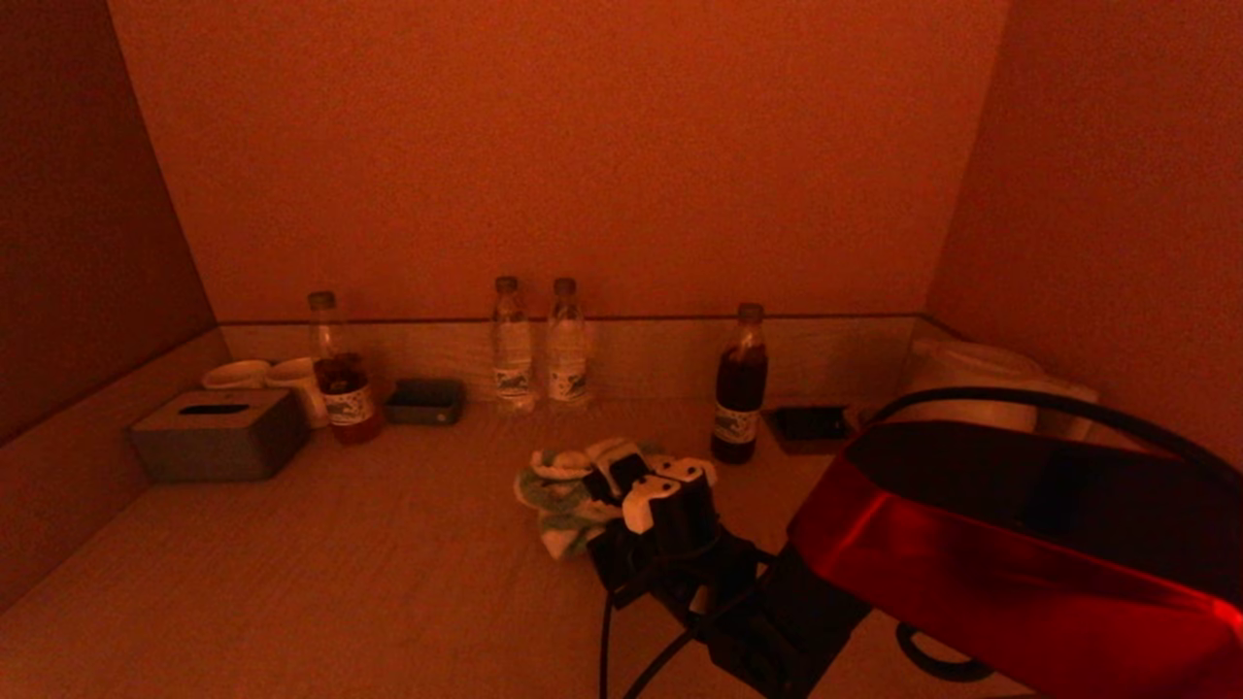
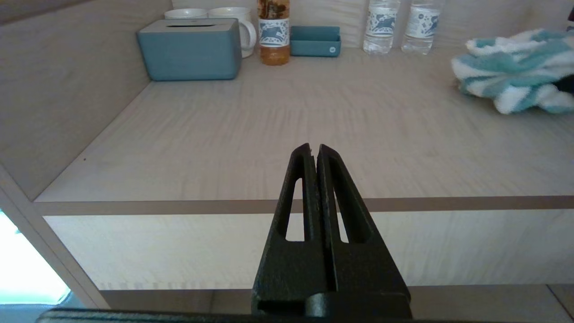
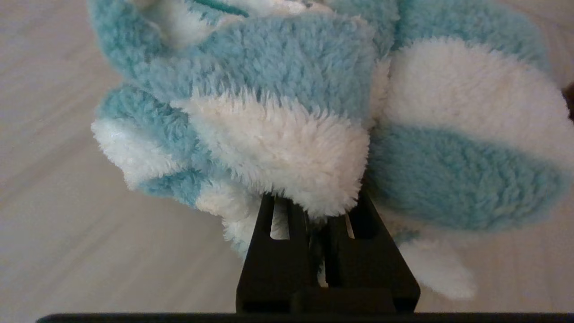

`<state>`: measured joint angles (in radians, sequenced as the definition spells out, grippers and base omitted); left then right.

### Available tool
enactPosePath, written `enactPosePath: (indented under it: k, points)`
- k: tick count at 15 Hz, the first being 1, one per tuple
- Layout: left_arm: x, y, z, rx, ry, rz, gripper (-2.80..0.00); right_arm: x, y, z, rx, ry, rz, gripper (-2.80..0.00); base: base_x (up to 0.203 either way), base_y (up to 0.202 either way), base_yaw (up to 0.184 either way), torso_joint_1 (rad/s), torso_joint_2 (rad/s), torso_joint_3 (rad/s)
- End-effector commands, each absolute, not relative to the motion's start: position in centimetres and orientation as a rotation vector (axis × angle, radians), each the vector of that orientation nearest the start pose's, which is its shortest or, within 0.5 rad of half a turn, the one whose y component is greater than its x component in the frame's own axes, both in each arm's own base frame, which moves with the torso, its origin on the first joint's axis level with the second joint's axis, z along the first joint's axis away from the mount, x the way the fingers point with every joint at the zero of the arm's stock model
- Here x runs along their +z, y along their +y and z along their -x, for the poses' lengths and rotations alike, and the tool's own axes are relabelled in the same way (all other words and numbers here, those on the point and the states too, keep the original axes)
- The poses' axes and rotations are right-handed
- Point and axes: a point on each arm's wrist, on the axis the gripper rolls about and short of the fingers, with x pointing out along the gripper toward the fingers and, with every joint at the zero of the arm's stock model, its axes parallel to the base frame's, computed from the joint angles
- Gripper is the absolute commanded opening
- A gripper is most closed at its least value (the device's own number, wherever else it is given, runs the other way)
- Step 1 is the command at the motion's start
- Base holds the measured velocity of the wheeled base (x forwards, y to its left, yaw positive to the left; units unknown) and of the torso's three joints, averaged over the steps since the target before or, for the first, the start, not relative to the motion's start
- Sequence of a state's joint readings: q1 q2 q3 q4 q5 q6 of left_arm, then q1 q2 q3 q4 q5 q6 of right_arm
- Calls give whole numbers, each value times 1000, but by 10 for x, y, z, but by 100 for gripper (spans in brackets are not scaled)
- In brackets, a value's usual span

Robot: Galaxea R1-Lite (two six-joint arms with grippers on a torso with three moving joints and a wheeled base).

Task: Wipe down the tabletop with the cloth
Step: Sweep the stains on the table

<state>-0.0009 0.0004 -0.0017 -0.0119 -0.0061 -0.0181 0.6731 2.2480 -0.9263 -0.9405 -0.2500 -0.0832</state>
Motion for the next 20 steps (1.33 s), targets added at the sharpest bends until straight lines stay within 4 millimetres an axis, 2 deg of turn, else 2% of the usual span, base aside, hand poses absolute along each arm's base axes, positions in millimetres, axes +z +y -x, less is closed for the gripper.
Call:
enactPosePath:
  k: [1, 7, 13, 15, 16, 19, 20]
  points:
    - [77, 0, 23, -6, -14, 18, -280, 40, 233, -330, 387, 331, 246, -280, 0, 0, 0, 0, 0, 0]
    - [77, 0, 23, -6, -14, 18, -280, 28, 217, -354, 318, 349, 241, -280, 0, 0, 0, 0, 0, 0]
    - [77, 0, 23, -6, -14, 18, -280, 53, 205, -354, 287, 309, 221, -280, 0, 0, 0, 0, 0, 0]
    - [77, 0, 23, -6, -14, 18, -280, 61, 192, -367, 242, 293, 206, -280, 0, 0, 0, 0, 0, 0]
    - [77, 0, 23, -6, -14, 18, -280, 61, 186, -373, 223, 301, 204, -280, 0, 0, 0, 0, 0, 0]
    - [77, 0, 23, -6, -14, 18, -280, 58, 187, -376, 219, 306, 204, -280, 0, 0, 0, 0, 0, 0]
    - [77, 0, 23, -6, -14, 18, -280, 50, 188, -379, 210, 316, 209, -280, 0, 0, 0, 0, 0, 0]
